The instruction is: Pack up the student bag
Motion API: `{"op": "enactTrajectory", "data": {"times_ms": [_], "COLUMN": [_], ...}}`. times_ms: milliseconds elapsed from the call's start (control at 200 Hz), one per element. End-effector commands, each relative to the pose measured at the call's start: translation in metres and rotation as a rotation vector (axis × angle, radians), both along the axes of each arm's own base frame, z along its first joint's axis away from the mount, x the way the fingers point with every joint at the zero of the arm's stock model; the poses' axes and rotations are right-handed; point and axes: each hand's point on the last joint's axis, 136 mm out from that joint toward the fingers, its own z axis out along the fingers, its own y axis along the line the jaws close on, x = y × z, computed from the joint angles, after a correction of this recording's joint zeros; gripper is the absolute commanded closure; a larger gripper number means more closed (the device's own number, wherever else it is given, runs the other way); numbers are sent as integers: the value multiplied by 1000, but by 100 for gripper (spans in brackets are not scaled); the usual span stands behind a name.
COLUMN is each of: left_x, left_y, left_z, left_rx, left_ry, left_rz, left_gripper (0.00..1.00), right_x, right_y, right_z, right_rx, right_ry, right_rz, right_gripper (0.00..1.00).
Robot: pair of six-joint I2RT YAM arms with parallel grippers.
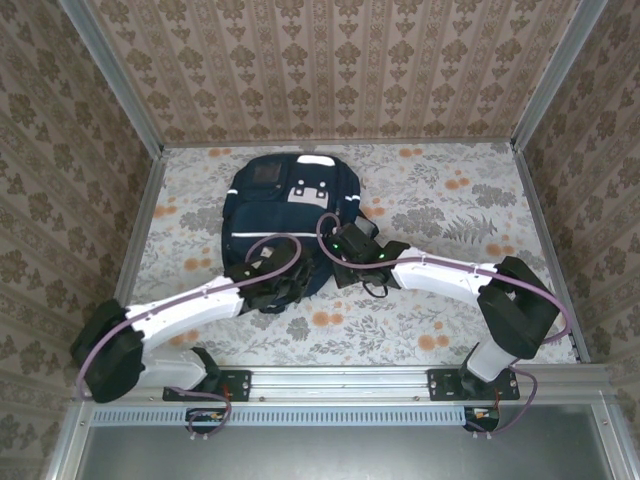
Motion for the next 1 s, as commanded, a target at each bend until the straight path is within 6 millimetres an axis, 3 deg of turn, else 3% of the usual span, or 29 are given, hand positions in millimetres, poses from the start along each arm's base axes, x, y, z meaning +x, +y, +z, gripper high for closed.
{"op": "enactTrajectory", "data": {"times_ms": [0, 155, 390, 565, 670, 805, 885, 1000], "left_x": [-13, -20, -24, -24, -18, -9, -4, -2], "left_y": [50, 65, 71, 63, 48, 10, -12, -38], "left_z": [-5, 8, 21, 21, 26, 33, 38, 34], "left_rx": [129, 116, 119, 98, 73, 48, 40, 55], "left_ry": [2, -34, -58, -57, -74, -77, -73, -45], "left_rz": [75, 70, 45, 7, -35, -148, -206, -281], "left_gripper": [100, 100, 100, 100, 100, 100, 100, 100], "right_x": [22, 52, 106, 124, 126, 122, 118, 109], "right_y": [-38, -57, -88, -102, -103, -103, -106, -117], "right_z": [-6, -5, -10, -7, -4, 13, 28, 50], "right_rx": [-98, -116, -172, -177, -172, -135, -114, -91], "right_ry": [-36, -65, -73, -74, -69, -93, -117, -149], "right_rz": [-116, -194, -311, -357, -355, -354, -361, -380], "right_gripper": [100, 100, 100, 100, 100, 100, 88, 61]}}
